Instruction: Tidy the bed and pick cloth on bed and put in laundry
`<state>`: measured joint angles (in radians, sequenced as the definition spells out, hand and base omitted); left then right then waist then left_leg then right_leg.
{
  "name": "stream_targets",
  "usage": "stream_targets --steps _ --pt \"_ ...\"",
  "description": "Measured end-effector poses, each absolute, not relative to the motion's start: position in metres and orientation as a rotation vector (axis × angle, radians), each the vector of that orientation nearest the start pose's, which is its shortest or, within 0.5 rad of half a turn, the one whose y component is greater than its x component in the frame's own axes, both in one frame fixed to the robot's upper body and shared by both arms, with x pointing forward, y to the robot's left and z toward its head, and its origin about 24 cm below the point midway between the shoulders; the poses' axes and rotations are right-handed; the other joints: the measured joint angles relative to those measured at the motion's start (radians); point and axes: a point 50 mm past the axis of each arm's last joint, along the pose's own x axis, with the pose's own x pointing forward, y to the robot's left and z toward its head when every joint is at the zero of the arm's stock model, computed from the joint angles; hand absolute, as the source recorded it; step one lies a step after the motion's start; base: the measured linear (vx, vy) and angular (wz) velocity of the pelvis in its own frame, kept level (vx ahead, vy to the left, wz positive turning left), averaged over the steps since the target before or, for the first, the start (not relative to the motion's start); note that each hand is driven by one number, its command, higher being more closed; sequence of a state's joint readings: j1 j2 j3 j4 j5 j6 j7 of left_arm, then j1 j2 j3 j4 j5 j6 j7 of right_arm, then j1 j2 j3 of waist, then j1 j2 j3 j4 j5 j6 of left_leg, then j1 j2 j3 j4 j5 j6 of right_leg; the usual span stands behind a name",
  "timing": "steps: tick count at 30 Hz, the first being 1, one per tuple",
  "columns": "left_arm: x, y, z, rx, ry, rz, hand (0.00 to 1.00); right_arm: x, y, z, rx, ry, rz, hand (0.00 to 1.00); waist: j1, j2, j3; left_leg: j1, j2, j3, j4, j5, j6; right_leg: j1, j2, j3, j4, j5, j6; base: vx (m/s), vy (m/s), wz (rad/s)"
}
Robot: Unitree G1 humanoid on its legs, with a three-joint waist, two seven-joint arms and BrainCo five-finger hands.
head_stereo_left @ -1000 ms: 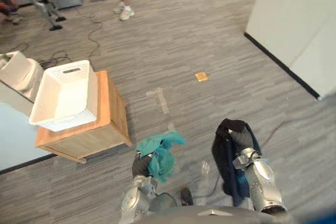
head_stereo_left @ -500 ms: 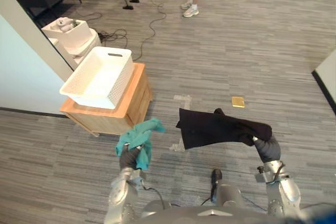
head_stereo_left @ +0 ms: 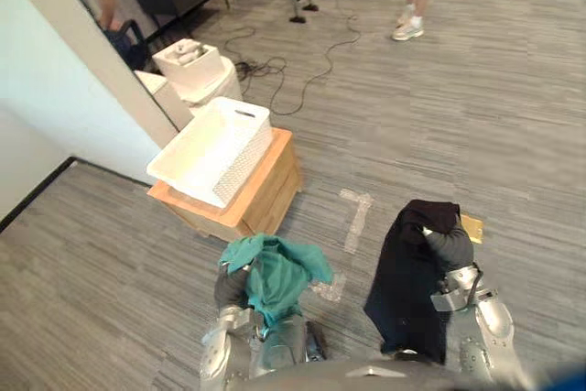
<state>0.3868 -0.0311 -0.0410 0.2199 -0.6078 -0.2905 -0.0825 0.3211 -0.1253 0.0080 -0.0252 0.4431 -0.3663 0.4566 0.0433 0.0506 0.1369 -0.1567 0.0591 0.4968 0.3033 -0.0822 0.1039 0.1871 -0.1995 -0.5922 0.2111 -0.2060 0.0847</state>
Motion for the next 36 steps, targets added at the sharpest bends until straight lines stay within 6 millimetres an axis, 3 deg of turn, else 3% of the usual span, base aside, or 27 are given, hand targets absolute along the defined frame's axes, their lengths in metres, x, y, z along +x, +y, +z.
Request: stream_targets --steps 1,2,3,4,5,7,9,10,11,12,15,17,18,20,22,23,24,25,26,29,31,34,36 --pt "0.146 0.166 -0.056 -0.593 0.242 0.250 1.00 0.181 -0.176 0.024 0.264 -0.164 0.279 1.00 0.000 -0.029 0.010 -0.031 0.012 0.010 0.091 -0.017 0.033 0.030 -0.003 0.008 -0.037 0.025 0.008 0.43 0.057 0.62" --pt "0.145 0.169 -0.056 -0.588 0.240 0.255 1.00 0.183 -0.174 0.025 0.267 -0.172 0.283 1.00 0.012 -0.041 0.020 -0.066 0.029 0.026 0.181 -0.042 0.046 0.055 0.001 0.016 -0.056 0.039 0.011 0.40 0.071 0.40" --pt "0.144 0.170 -0.060 -0.587 0.252 0.262 1.00 0.187 -0.172 0.027 0.269 -0.187 0.292 1.00 0.028 -0.054 0.018 -0.097 0.030 0.056 0.231 -0.101 -0.008 0.080 -0.008 0.030 -0.051 0.034 0.022 0.31 0.085 0.24" --pt "0.136 0.165 -0.066 -0.598 0.289 0.272 1.00 0.188 -0.177 0.030 0.245 -0.195 0.293 1.00 0.025 -0.039 -0.001 -0.065 0.009 0.057 0.068 -0.050 0.000 0.081 -0.014 0.034 -0.007 0.017 0.051 0.44 0.221 0.49" --pt "0.128 0.171 -0.069 -0.569 0.315 0.279 1.00 0.191 -0.176 0.028 0.251 -0.185 0.283 1.00 0.024 -0.064 -0.030 -0.028 -0.039 0.063 0.025 -0.098 0.071 0.061 -0.061 0.054 0.113 -0.024 0.081 0.34 0.181 0.49" --pt "0.131 0.178 -0.067 -0.540 0.299 0.272 1.00 0.193 -0.173 0.029 0.262 -0.189 0.276 1.00 0.021 -0.077 -0.034 -0.005 -0.070 0.035 -0.006 -0.110 0.074 -0.007 -0.105 0.099 0.308 -0.008 0.081 0.32 0.121 0.54" --pt "0.133 0.183 -0.064 -0.490 0.288 0.240 1.00 0.197 -0.168 0.031 0.253 -0.192 0.278 1.00 0.012 -0.075 -0.030 0.062 -0.093 -0.001 -0.059 -0.111 0.071 -0.126 -0.150 0.159 0.663 0.016 0.061 0.35 0.060 0.44" --pt "0.132 0.184 -0.064 -0.469 0.293 0.225 1.00 0.198 -0.167 0.033 0.249 -0.197 0.276 1.00 0.010 -0.071 -0.029 0.090 -0.097 -0.011 -0.078 -0.114 0.065 -0.149 -0.160 0.166 0.746 0.011 0.053 0.35 0.046 0.29" --pt "0.131 0.185 -0.064 -0.426 0.303 0.196 1.00 0.198 -0.167 0.034 0.250 -0.199 0.267 1.00 0.000 -0.060 -0.022 0.157 -0.098 -0.031 -0.103 -0.124 0.047 -0.199 -0.192 0.163 0.882 -0.012 0.012 0.25 0.030 0.27" --pt "0.131 0.188 -0.064 -0.401 0.305 0.180 1.00 0.197 -0.167 0.034 0.253 -0.198 0.262 1.00 -0.005 -0.054 -0.023 0.184 -0.098 -0.045 -0.115 -0.130 0.039 -0.237 -0.204 0.165 0.907 -0.026 -0.011 0.22 0.015 0.31" --pt "0.135 0.196 -0.060 -0.370 0.291 0.173 1.00 0.197 -0.167 0.037 0.260 -0.210 0.262 1.00 -0.042 -0.054 -0.022 0.210 -0.077 -0.110 -0.121 -0.144 0.018 -0.361 -0.183 0.180 0.785 -0.052 -0.035 0.22 -0.106 0.66" --pt "0.143 0.197 -0.057 -0.368 0.278 0.155 1.00 0.196 -0.167 0.039 0.271 -0.221 0.258 1.00 -0.055 -0.035 -0.012 0.212 -0.028 -0.166 -0.103 -0.158 -0.009 -0.409 -0.080 0.221 0.491 -0.045 -0.022 0.20 -0.196 0.77" --pt "0.148 0.196 -0.054 -0.371 0.267 0.139 1.00 0.192 -0.169 0.041 0.287 -0.229 0.249 1.00 -0.056 -0.037 -0.011 0.217 -0.009 -0.204 -0.098 -0.168 -0.028 -0.416 -0.033 0.255 0.305 -0.018 -0.008 0.20 -0.214 0.74" --pt "0.150 0.195 -0.051 -0.374 0.261 0.131 1.00 0.190 -0.170 0.044 0.296 -0.246 0.247 1.00 -0.057 -0.046 -0.011 0.229 0.007 -0.246 -0.087 -0.185 -0.052 -0.423 0.015 0.322 0.129 0.046 -0.007 0.29 -0.302 0.74" --pt "0.148 0.195 -0.052 -0.374 0.269 0.131 1.00 0.190 -0.171 0.048 0.312 -0.272 0.247 1.00 -0.061 -0.064 -0.008 0.254 0.019 -0.312 -0.060 -0.231 -0.105 -0.420 0.059 0.449 -0.026 0.147 0.009 0.36 -0.387 0.88" --pt "0.147 0.195 -0.053 -0.373 0.272 0.133 1.00 0.189 -0.171 0.048 0.312 -0.278 0.252 1.00 -0.064 -0.069 -0.005 0.259 0.021 -0.331 -0.042 -0.251 -0.123 -0.418 0.061 0.474 -0.018 0.193 0.008 0.36 -0.423 0.85" --pt "0.144 0.192 -0.056 -0.389 0.286 0.142 1.00 0.188 -0.174 0.048 0.314 -0.281 0.255 1.00 -0.068 -0.049 -0.007 0.269 0.052 -0.362 -0.010 -0.283 -0.158 -0.416 0.094 0.477 0.045 0.213 -0.026 0.48 -0.448 0.54" --pt "0.139 0.185 -0.058 -0.413 0.299 0.140 1.00 0.189 -0.173 0.050 0.309 -0.286 0.271 1.00 -0.049 -0.008 -0.005 0.280 0.093 -0.364 -0.005 -0.280 -0.176 -0.420 0.123 0.454 0.090 0.168 -0.051 0.41 -0.359 0.40" --pt "0.135 0.182 -0.060 -0.425 0.310 0.144 1.00 0.190 -0.173 0.051 0.308 -0.291 0.279 1.00 -0.047 0.002 0.000 0.281 0.103 -0.364 0.000 -0.267 -0.182 -0.423 0.126 0.442 0.109 0.145 -0.063 0.39 -0.292 0.34" --pt "0.132 0.173 -0.063 -0.466 0.322 0.142 1.00 0.192 -0.165 0.054 0.316 -0.308 0.317 1.00 -0.049 0.001 0.022 0.208 0.162 -0.326 0.190 -0.175 -0.172 -0.331 0.121 0.358 0.088 0.084 -0.097 0.39 -0.338 0.77" --pt "0.133 0.168 -0.061 -0.496 0.302 0.131 1.00 0.190 -0.163 0.071 0.287 -0.376 0.357 1.00 -0.043 -0.010 0.032 0.124 0.216 -0.245 0.404 -0.180 -0.177 -0.194 0.121 0.264 0.004 0.065 -0.107 0.32 -0.224 1.04" --pt "0.135 0.167 -0.060 -0.499 0.289 0.113 1.00 0.196 -0.167 0.093 0.221 -0.477 0.400 1.00 -0.025 -0.009 0.023 0.083 0.171 -0.134 0.312 -0.205 -0.172 -0.124 0.105 0.196 -0.051 0.057 -0.106 0.23 -0.085 0.63" --pt "0.137 0.165 -0.059 -0.506 0.287 0.105 1.00 0.200 -0.173 0.097 0.193 -0.491 0.390 1.00 -0.027 0.000 0.017 0.090 0.128 -0.066 0.133 -0.156 -0.159 -0.093 0.092 0.138 -0.058 0.058 -0.105 0.23 0.009 0.72"
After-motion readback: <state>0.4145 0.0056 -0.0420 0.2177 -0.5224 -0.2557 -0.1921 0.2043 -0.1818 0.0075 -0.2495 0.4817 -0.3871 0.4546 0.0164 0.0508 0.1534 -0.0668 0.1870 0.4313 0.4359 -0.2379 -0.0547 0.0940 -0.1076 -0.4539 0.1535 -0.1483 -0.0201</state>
